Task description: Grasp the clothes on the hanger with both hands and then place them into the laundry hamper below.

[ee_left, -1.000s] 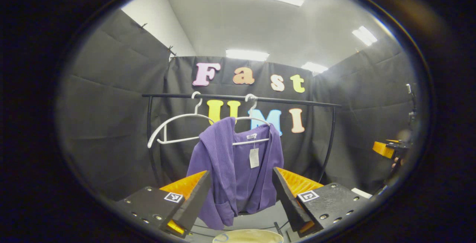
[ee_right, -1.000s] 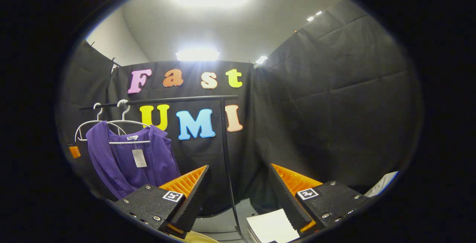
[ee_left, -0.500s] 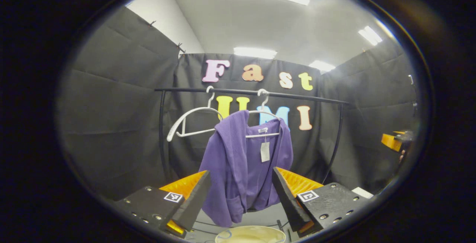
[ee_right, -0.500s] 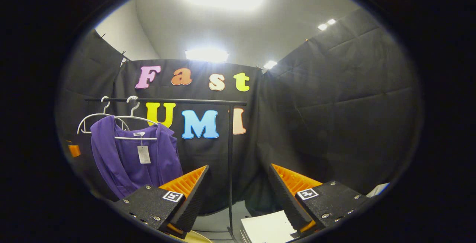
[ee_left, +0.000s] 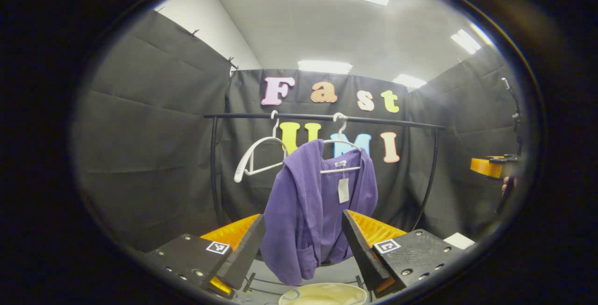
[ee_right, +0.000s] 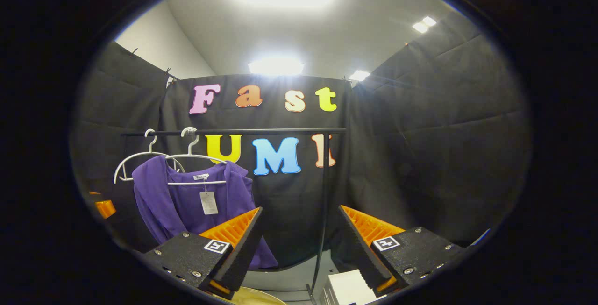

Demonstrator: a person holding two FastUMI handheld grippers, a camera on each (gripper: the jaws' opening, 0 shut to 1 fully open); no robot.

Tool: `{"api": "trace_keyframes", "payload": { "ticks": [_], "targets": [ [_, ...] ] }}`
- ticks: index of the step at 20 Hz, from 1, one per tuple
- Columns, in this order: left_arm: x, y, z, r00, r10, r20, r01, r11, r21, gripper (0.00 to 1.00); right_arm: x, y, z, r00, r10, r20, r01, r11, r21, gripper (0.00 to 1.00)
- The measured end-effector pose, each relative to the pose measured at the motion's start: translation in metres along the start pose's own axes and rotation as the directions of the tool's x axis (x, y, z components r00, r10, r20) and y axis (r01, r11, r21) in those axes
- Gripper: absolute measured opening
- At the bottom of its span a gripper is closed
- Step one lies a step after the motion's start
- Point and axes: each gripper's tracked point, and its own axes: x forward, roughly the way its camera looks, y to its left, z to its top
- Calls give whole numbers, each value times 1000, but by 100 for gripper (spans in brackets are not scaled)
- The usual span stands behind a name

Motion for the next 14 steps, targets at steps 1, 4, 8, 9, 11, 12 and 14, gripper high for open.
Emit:
{"api": "trace_keyframes", "payload": {
  "ticks": [1, 4, 8, 9, 11, 12, 14],
  "targets": [
    [3, 9, 3, 1000, 21, -8, -21, 1000, 14, 99, 4, 8, 6, 1000, 17, 3, -17, 1000, 2, 95],
    [21, 10, 13, 1000, 13, -11, -13, 1000, -27, 99, 20, 37, 18, 997, 80, -8, -80, 997, 25, 95],
    [47, -15, 15, 999, -20, -27, 17, 991, -133, 95, 47, 57, 29, 990, 139, -10, -139, 990, -10, 95],
    [54, -21, 13, 999, -20, -43, 13, 988, -154, 95, 54, 65, 30, 988, 156, -10, -156, 988, -16, 95],
    [72, -32, 7, 997, -17, -74, 3, 983, -186, 100, 71, 84, 25, 980, 197, -26, -198, 980, -8, 92],
    [82, -35, 4, 996, -10, -87, -7, 982, -189, 95, 81, 94, 22, 975, 219, -36, -219, 976, 4, 95],
    [100, -34, 2, 995, 25, -99, -43, 982, -185, 95, 101, 118, 14, 959, 278, -52, -276, 960, 42, 95]
  ]
}}
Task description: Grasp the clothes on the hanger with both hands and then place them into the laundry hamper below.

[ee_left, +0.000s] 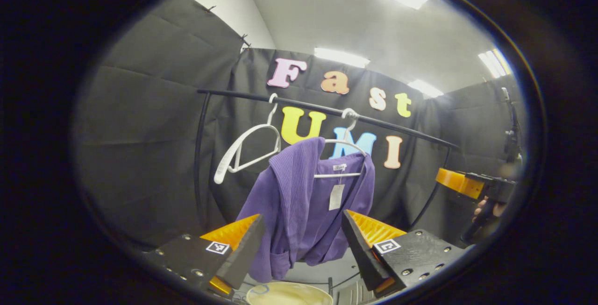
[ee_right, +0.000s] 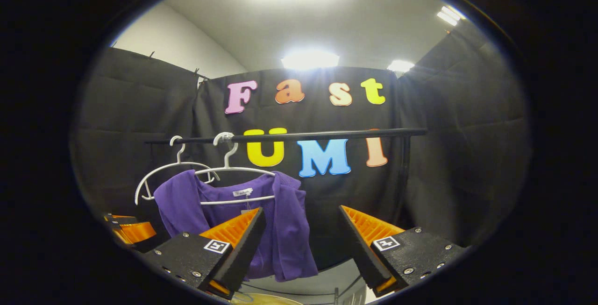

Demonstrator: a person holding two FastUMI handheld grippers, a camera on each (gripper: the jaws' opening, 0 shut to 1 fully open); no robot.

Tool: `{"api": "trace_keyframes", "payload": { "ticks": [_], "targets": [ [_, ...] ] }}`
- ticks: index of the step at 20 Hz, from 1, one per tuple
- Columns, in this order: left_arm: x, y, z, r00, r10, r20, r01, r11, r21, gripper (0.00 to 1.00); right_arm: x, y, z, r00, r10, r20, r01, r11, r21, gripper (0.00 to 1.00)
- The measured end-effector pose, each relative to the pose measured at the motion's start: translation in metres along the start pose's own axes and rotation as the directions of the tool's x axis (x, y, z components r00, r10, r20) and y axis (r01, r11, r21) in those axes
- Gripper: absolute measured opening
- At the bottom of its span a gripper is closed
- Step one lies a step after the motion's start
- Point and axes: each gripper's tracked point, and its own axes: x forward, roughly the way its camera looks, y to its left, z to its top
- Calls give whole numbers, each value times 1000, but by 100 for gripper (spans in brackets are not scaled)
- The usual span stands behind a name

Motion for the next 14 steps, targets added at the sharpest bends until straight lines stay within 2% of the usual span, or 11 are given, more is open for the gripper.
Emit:
{"api": "trace_keyframes", "payload": {
  "ticks": [1, 2, 3, 4, 5, 7, 8, 11, 12, 13, 14],
  "targets": [
    [10, 0, -1, 1000, 18, -2, -18, 1000, 2, 95, 13, 7, -6, 1000, 28, -13, -28, 999, 14, 95],
    [21, 1, -2, 999, 38, -5, -38, 999, 2, 90, 27, 11, -11, 998, 51, -25, -51, 999, 20, 95],
    [32, 3, -3, 998, 58, -10, -58, 998, 1, 95, 42, 13, -17, 997, 65, -42, -64, 998, 18, 95],
    [45, 4, -6, 997, 79, -22, -79, 997, 1, 95, 57, 14, -23, 995, 77, -61, -77, 997, 12, 95],
    [57, 5, -11, 994, 101, -38, -101, 995, 3, 90, 70, 17, -28, 993, 93, -74, -93, 996, 5, 95],
    [80, 9, -22, 988, 142, -65, -142, 990, 0, 95, 97, 17, -37, 990, 114, -86, -116, 993, -15, 95],
    [91, 9, -27, 984, 160, -78, -161, 987, -7, 90, 110, 16, -43, 988, 122, -99, -124, 992, -20, 95],
    [113, 6, -35, 974, 208, -87, -210, 978, -10, 100, 145, 16, -67, 976, 162, -143, -165, 986, -8, 95],
    [119, 5, -33, 971, 222, -85, -223, 975, -4, 95, 156, 15, -74, 973, 170, -159, -172, 985, -3, 95],
    [125, 2, -36, 969, 233, -85, -233, 972, 5, 100, 166, 14, -81, 969, 176, -172, -178, 984, 4, 95],
    [132, 2, -38, 964, 251, -89, -251, 968, 18, 100, 176, 14, -88, 965, 187, -183, -187, 982, 15, 95]
  ]
}}
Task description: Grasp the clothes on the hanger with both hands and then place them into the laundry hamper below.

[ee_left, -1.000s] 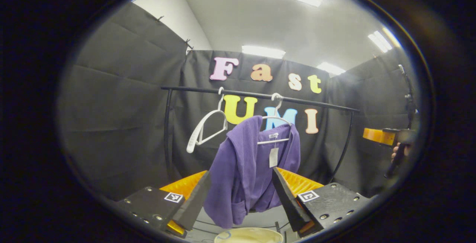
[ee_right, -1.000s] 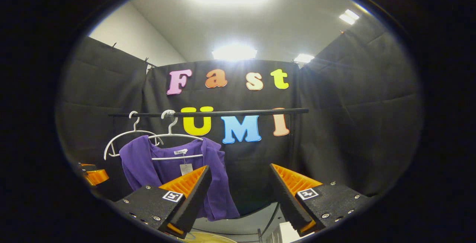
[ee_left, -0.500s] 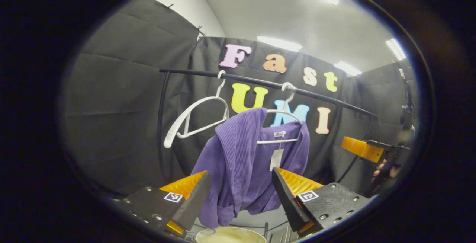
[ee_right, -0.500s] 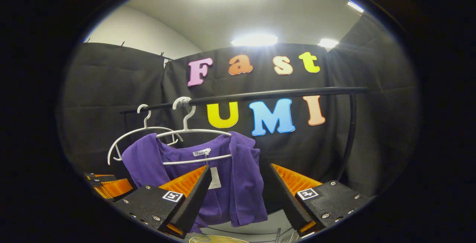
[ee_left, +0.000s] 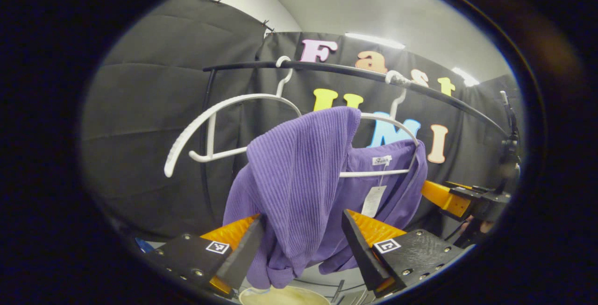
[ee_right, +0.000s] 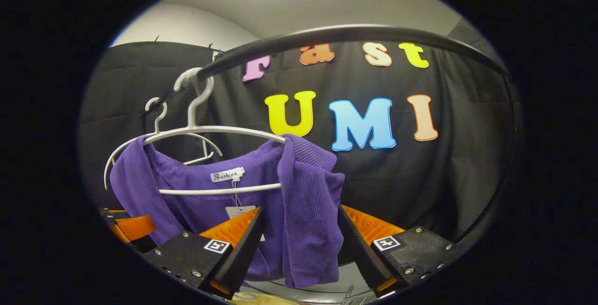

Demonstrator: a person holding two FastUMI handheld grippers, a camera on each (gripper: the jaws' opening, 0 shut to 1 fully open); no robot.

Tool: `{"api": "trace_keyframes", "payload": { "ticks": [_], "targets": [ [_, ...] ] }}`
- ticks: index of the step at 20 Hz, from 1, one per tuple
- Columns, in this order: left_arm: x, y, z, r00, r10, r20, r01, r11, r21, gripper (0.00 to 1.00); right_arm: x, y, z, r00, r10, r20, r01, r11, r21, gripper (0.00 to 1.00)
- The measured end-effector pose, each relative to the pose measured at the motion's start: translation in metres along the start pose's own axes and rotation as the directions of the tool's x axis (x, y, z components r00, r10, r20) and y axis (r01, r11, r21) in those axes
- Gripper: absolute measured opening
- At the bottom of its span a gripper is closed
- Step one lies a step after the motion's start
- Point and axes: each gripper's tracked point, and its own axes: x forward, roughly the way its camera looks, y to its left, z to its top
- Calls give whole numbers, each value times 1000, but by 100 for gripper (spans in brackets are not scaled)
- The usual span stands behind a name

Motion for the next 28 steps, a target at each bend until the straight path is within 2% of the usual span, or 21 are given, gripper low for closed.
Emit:
{"api": "trace_keyframes", "payload": {
  "ticks": [1, 2, 3, 4, 5, 6, 7, 10, 12, 15, 17, 19, 20, 21, 22, 23, 24, 25, 26, 28],
  "targets": [
    [7, -1, -2, 1000, 21, -6, -21, 1000, 9, 95, 10, 0, -4, 1000, 17, -10, -17, 1000, 9, 95],
    [12, -2, -3, 999, 37, -11, -37, 999, 14, 99, 18, 1, -8, 999, 35, -18, -35, 999, 18, 95],
    [17, -4, -3, 999, 50, -7, -50, 999, 21, 95, 24, 2, -11, 998, 54, -24, -53, 998, 25, 95],
    [23, -4, -1, 998, 66, -3, -66, 997, 34, 100, 30, 2, -13, 998, 64, -24, -63, 998, 24, 95],
    [27, -2, -2, 996, 90, -5, -89, 995, 49, 95, 35, -2, -14, 998, 60, -20, -60, 998, 18, 95],
    [31, 0, -3, 993, 114, -11, -113, 992, 62, 95, 39, -4, -16, 998, 54, -13, -54, 998, 12, 95],
    [32, 0, -3, 992, 127, -11, -127, 990, 67, 99, 42, -7, -17, 999, 52, -7, -52, 999, 12, 95],
    [27, -4, 3, 991, 133, 13, -134, 990, 53, 90, 49, -10, -21, 999, 43, 10, -43, 999, 22, 95],
    [29, -3, -1, 986, 168, 1, -167, 983, 69, 99, 62, -17, -28, 999, 33, 0, -33, 999, 22, 95],
    [38, -3, 5, 981, 195, 14, -196, 978, 78, 90, 82, -22, -30, 999, 47, -17, -46, 998, 47, 95],
    [35, 1, 2, 977, 212, 15, -213, 975, 71, 99, 82, -22, -32, 999, 52, -13, -51, 998, 48, 95],
    [34, 0, 5, 976, 218, 14, -218, 974, 69, 99, 80, -22, -32, 998, 57, -3, -56, 997, 45, 95],
    [39, 2, 5, 973, 231, 24, -232, 970, 70, 93, 82, -22, -31, 998, 63, 4, -63, 997, 49, 90],
    [42, 7, 7, 965, 260, 34, -261, 963, 65, 84, 84, -22, -31, 998, 66, 6, -66, 996, 55, 90],
    [44, 7, 6, 966, 257, 32, -259, 964, 53, 75, 87, -20, -32, 998, 67, 5, -67, 996, 62, 80],
    [45, 5, 4, 968, 249, 31, -250, 967, 42, 66, 87, -20, -31, 998, 66, 5, -66, 995, 72, 75],
    [40, 8, 4, 965, 260, 40, -262, 964, 38, 60, 86, -23, -31, 998, 62, 6, -62, 994, 85, 60],
    [37, 17, 6, 957, 286, 56, -288, 957, 27, 39, 86, -26, -30, 998, 62, 4, -62, 993, 100, 55],
    [37, 8, 6, 969, 240, 56, -241, 970, 17, 17, 87, -27, -29, 998, 70, 1, -70, 990, 120, 38],
    [34, 4, 5, 981, 188, 57, -188, 982, 7, 5, 85, -32, -26, 997, 76, 6, -76, 985, 153, 19]
  ]
}}
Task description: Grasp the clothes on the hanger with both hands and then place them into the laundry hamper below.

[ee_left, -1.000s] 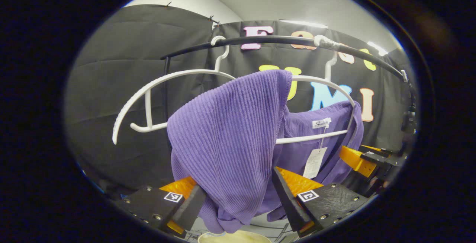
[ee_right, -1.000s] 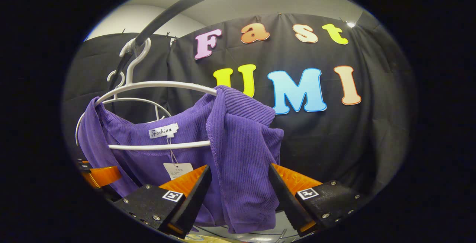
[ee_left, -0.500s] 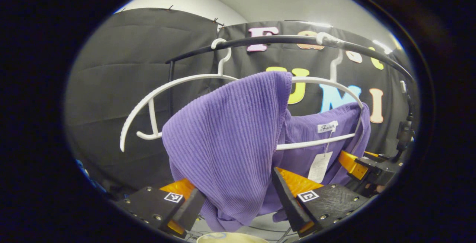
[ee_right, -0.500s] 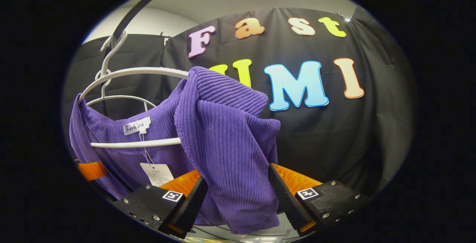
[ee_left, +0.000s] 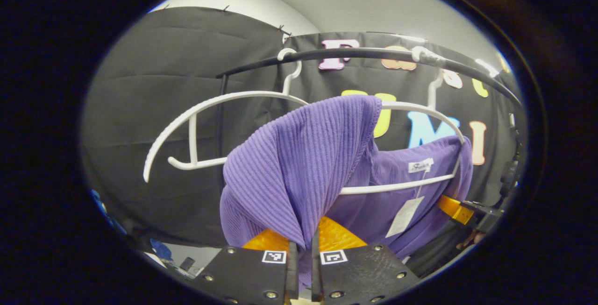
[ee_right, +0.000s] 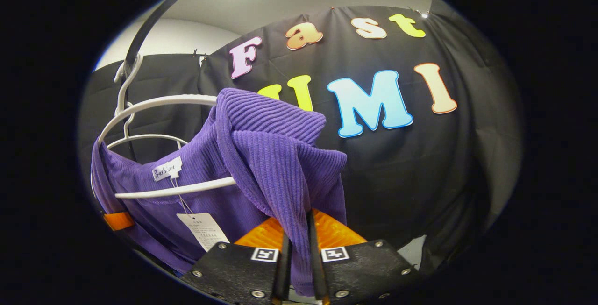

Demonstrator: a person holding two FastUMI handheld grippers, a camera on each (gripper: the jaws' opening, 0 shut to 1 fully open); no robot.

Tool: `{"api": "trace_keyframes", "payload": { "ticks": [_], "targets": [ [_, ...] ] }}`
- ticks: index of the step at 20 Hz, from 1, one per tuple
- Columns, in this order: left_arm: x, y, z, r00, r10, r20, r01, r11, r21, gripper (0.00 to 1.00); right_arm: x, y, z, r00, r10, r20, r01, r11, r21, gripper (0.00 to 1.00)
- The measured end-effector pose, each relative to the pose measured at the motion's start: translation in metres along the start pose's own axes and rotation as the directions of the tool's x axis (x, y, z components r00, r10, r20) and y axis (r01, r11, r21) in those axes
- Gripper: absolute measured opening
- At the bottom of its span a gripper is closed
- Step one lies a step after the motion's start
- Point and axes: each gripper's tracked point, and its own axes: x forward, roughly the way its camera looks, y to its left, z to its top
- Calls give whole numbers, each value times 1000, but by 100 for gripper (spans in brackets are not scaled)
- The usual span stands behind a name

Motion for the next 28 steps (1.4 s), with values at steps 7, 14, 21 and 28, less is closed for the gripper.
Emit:
{"api": "trace_keyframes", "payload": {
  "ticks": [7, 14, 21, 28],
  "targets": [
    [-13, 4, 6, 999, -39, 25, 41, 997, -68, 1, -18, 5, -2, 997, 75, -11, -75, 997, 15, 0],
    [-51, 7, 35, 991, -97, 97, 104, 992, -69, 1, -40, -26, 18, 997, -25, 75, 26, 1000, -15, 0],
    [-97, 18, 98, 956, -136, 261, 180, 972, -152, 1, -59, -50, 64, 971, -112, 213, 124, 991, -46, 0],
    [-98, 54, 144, 938, -107, 330, 162, 976, -143, 1, -66, -61, 76, 958, -137, 251, 154, 987, -46, 0]
  ]
}}
